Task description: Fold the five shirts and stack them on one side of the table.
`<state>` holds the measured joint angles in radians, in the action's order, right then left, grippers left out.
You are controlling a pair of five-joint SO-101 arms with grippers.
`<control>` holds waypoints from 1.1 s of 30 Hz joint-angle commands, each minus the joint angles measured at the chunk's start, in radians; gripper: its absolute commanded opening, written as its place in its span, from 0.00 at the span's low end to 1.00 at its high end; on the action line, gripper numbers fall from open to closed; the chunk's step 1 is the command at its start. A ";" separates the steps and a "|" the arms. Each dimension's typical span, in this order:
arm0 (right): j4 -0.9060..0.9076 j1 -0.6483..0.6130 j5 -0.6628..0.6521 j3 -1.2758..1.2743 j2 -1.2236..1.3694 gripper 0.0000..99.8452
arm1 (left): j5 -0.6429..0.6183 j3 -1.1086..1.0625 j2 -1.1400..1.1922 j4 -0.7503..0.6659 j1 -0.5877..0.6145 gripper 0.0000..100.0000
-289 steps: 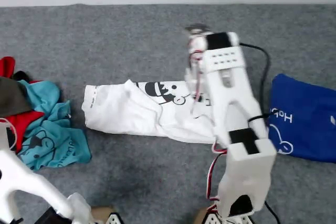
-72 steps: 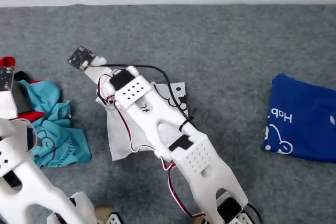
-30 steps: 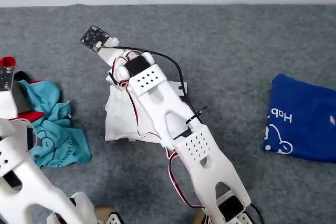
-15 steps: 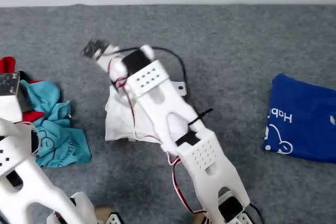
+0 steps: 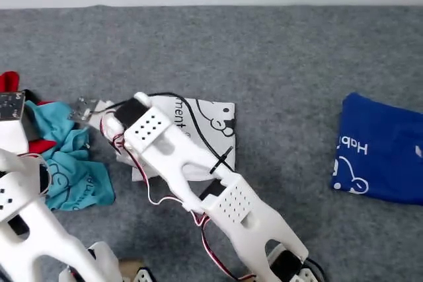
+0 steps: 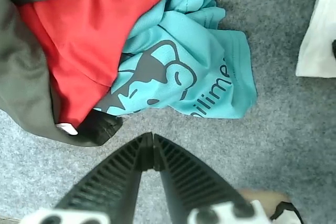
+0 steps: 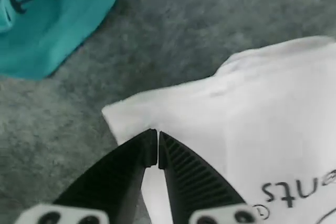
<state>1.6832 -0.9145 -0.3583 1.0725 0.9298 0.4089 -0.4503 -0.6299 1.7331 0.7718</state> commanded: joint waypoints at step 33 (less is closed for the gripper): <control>0.117 0.077 0.044 0.166 -0.133 0.01 | -0.009 0.007 -0.021 -0.012 -0.005 0.01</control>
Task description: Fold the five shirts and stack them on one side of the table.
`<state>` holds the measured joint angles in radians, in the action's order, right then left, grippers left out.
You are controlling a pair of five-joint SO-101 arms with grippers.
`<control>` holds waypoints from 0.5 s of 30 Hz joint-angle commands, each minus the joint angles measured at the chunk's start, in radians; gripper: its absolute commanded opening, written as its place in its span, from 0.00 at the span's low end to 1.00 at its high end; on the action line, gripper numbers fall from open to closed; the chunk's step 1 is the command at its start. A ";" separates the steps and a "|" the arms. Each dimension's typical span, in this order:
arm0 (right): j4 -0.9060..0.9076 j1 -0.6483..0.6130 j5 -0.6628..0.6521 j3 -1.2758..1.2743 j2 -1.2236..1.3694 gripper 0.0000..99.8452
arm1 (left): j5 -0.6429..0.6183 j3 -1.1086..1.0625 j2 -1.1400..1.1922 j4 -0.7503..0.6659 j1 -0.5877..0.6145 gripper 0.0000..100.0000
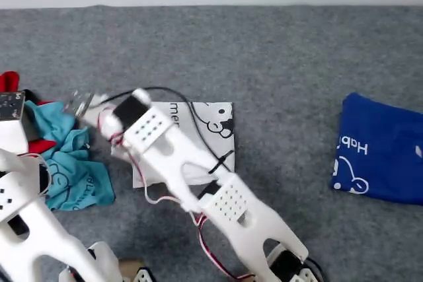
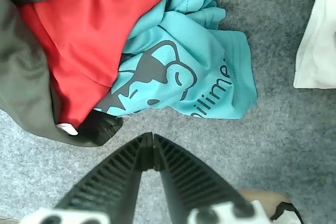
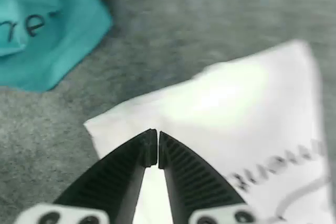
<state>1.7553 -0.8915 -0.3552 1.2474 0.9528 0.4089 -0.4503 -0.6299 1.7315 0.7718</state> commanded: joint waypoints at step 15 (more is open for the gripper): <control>0.041 0.303 0.554 -0.723 -0.638 0.25 | -0.011 0.007 -0.021 -0.009 -0.005 0.01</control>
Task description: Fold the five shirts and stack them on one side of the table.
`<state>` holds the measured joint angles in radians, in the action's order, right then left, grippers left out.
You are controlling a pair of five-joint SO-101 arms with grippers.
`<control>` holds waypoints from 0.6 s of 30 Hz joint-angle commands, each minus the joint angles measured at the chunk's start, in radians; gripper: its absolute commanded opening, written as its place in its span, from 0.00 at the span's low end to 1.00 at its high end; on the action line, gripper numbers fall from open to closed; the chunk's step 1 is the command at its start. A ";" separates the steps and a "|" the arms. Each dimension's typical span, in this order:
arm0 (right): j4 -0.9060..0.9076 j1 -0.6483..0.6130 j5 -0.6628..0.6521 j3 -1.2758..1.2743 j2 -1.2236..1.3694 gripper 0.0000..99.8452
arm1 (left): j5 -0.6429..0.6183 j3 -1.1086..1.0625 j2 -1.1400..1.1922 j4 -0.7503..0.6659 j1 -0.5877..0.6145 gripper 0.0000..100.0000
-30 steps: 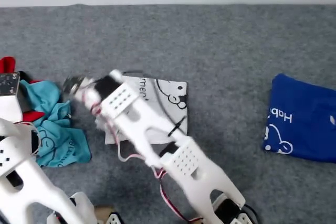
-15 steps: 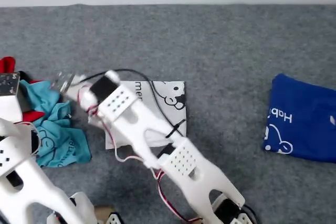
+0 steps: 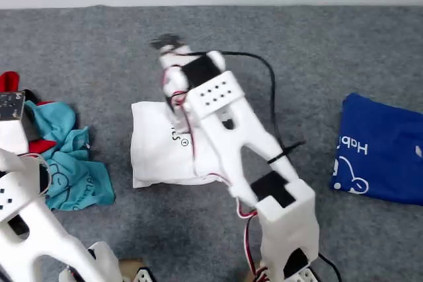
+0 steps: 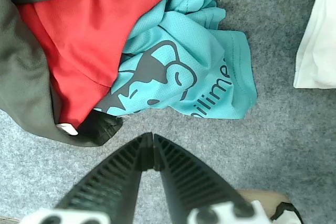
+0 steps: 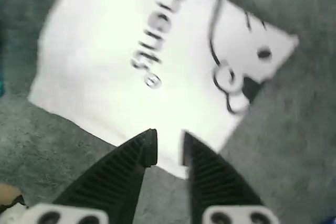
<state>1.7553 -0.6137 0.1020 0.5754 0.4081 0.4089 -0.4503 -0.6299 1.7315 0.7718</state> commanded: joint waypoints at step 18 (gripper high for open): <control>-0.139 0.031 0.238 -0.072 0.260 0.39 | -0.006 0.005 -0.021 -0.015 -0.006 0.01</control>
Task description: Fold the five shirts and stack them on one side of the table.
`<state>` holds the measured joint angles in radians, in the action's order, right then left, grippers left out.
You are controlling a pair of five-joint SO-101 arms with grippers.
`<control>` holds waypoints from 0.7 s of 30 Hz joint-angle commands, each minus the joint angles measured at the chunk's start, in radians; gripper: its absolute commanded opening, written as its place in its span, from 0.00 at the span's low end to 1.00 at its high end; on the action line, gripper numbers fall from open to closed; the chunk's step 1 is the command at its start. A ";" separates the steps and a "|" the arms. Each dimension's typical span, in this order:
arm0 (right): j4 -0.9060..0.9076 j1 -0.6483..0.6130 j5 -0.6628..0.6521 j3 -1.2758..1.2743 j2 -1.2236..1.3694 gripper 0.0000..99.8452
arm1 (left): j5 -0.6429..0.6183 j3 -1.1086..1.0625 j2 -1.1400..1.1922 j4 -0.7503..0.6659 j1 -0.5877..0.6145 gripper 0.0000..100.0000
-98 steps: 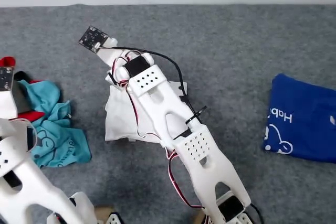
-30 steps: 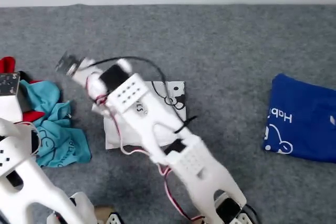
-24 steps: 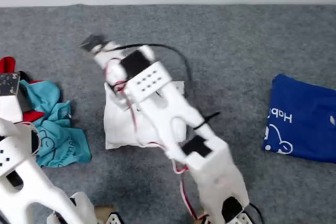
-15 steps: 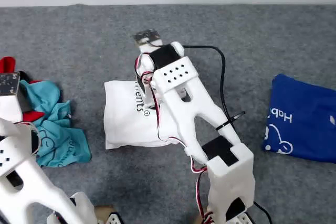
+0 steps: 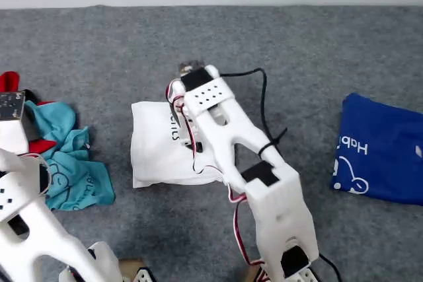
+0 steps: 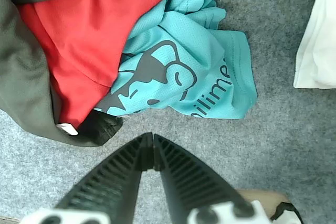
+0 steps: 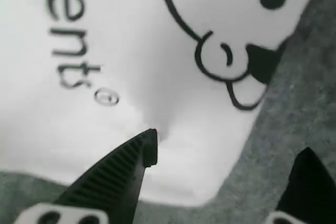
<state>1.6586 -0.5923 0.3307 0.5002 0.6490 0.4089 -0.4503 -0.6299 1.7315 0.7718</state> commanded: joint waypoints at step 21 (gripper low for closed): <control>0.139 0.154 -0.321 0.080 0.027 0.01 | -0.009 0.005 -0.021 -0.014 -0.006 0.01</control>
<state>1.7507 -0.5063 0.0790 0.5478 0.7825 0.4089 -0.4503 -0.6299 1.7315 0.7718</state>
